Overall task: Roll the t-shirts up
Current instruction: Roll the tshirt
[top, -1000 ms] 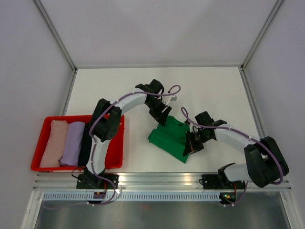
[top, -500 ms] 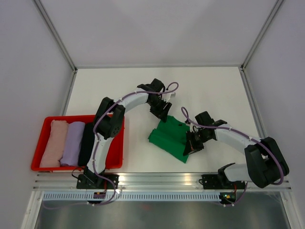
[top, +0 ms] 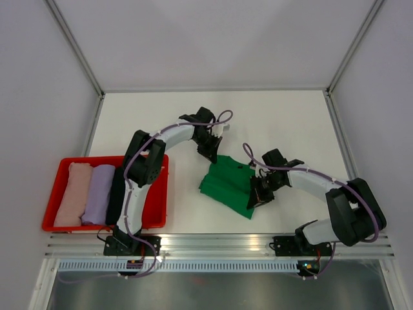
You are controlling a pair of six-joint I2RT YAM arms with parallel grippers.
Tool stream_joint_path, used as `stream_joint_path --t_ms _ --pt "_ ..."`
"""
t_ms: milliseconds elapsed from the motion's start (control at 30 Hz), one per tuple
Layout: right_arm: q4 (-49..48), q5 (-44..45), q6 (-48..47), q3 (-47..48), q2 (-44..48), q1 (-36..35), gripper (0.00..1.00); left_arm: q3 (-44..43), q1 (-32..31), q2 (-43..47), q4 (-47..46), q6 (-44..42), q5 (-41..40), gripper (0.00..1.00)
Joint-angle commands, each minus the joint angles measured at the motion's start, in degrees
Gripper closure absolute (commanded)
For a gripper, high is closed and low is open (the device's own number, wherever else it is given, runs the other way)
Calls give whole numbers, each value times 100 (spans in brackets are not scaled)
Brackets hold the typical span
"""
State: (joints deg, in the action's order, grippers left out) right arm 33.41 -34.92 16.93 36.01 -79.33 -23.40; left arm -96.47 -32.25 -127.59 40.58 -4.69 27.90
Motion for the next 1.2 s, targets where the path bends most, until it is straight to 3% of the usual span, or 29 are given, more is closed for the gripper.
stream_joint_path --t_ms 0,400,867,967,1000,1167 --pt "-186 -138 -259 546 -432 19 96 346 455 445 -146 -5 -583 98" --pt "859 -990 -1639 1997 -1981 11 100 1104 1010 920 -463 -278 -962 98" --pt "966 -1184 -1860 1743 -1928 -104 100 866 1107 806 -648 -366 -997 98" --pt "913 -1123 -1842 1795 -1946 -112 100 866 1107 946 -630 -462 -787 68" --pt "904 -1114 -1851 1822 -1946 -104 100 866 1107 1094 -630 -498 -717 54" --pt "852 -1096 -1789 1874 -1937 -104 100 648 1107 1552 -490 -647 -400 44"
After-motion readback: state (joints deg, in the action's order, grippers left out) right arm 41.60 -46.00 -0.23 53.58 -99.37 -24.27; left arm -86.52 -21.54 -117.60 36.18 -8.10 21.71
